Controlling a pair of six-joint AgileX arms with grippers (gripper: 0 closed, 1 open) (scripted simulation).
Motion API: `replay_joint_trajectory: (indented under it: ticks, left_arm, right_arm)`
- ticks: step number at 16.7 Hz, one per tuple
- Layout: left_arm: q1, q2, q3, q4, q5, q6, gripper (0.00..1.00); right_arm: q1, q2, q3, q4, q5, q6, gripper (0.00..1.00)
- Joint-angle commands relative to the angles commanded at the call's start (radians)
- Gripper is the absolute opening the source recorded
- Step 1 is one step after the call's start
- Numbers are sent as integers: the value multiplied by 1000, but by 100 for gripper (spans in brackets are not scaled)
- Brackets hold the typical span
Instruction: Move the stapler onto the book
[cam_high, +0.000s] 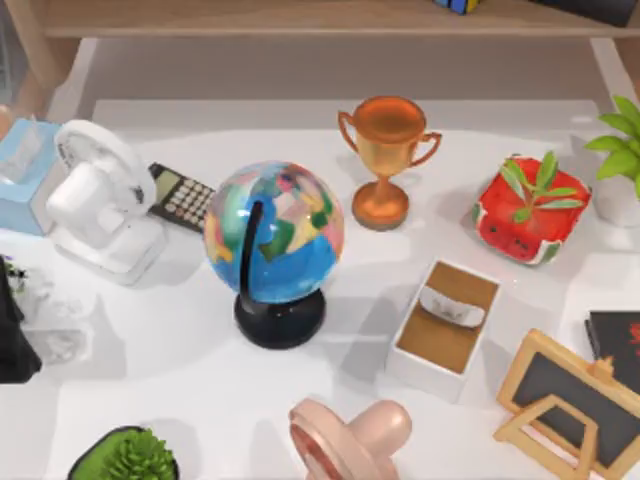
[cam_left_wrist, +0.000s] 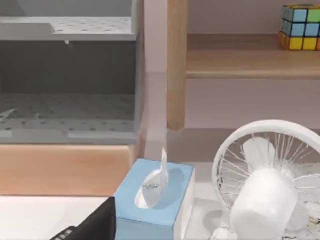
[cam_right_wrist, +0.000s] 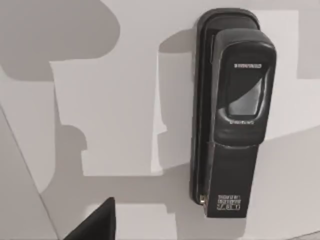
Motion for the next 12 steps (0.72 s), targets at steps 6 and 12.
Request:
replay_joint_trajectory:
  ticks: [6, 12]
  left_arm:
    - [0, 0, 0, 0, 0, 0, 100]
    - [0, 0, 0, 0, 0, 0, 100]
  right_arm:
    - [5, 125, 158, -61, -10, 5, 100]
    - [5, 121, 146, -55, -9, 4, 100]
